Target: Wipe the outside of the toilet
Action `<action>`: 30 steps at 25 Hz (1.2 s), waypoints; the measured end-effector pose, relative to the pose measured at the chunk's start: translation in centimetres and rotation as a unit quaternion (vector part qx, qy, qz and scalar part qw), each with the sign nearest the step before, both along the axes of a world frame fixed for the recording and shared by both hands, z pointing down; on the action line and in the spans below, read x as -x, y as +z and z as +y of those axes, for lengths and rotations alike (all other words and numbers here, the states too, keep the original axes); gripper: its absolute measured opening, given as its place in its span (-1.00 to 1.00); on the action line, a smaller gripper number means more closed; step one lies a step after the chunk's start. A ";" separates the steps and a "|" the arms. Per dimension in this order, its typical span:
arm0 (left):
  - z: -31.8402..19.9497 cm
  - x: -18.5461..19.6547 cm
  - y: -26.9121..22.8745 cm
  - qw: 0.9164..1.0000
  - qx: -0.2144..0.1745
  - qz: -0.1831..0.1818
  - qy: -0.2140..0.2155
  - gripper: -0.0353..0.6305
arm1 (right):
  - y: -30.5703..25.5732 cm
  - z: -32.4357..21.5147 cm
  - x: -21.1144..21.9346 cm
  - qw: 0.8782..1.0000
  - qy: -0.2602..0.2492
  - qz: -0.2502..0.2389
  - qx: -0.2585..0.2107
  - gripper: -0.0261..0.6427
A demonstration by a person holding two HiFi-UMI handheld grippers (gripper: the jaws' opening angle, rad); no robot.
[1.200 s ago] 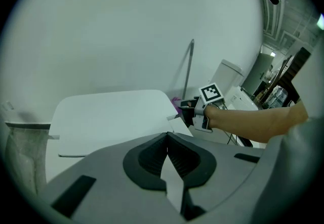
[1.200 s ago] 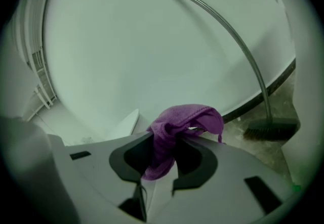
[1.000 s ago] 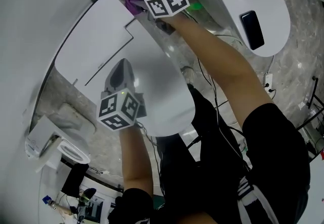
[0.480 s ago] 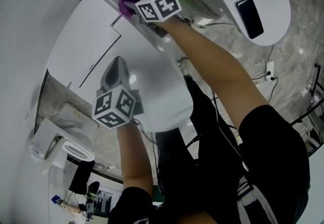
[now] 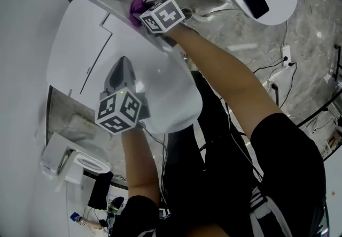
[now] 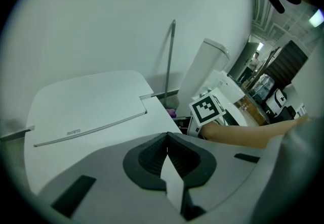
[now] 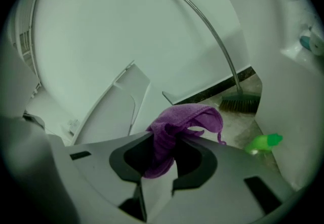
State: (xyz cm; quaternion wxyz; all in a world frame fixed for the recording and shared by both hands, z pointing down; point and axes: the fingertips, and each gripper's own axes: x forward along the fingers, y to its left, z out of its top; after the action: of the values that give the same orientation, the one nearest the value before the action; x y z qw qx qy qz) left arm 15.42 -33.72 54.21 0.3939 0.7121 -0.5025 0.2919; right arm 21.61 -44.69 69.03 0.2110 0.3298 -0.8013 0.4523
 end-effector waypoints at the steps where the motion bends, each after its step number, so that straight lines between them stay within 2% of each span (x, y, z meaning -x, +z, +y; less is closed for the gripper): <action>1: 0.1 -0.4 0.0 1.000 0.000 0.002 0.008 -0.87 | 0.2 0.7 -0.4 1.000 0.001 0.003 0.006 -0.61; 8: 2.0 -2.8 0.4 0.999 -0.003 0.015 0.048 -0.87 | 1.9 5.9 -2.5 0.999 0.009 0.015 0.028 -0.61; 13: 4.4 -3.3 1.1 0.997 0.008 0.019 0.072 -0.87 | 2.2 8.1 -3.5 0.999 0.036 0.018 0.033 -0.61; 18: 6.6 -2.8 1.8 0.996 0.017 0.023 0.088 -0.87 | 2.8 10.5 -4.2 0.998 0.033 0.037 0.037 -0.62; 22: 8.2 -3.2 2.1 0.993 0.017 0.030 0.111 -0.87 | 3.3 12.6 -5.0 0.997 0.023 0.055 0.038 -0.62; 30: 11.5 -4.3 2.8 0.987 0.021 0.041 0.153 -0.87 | 3.6 17.9 -6.9 0.995 0.050 0.071 0.050 -0.62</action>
State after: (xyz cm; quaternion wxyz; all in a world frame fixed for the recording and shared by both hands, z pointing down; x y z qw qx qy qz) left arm 19.71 -22.19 57.01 0.3793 0.7838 -0.3646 0.3299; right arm 28.54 -26.77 72.63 0.2608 0.3899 -0.7432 0.4771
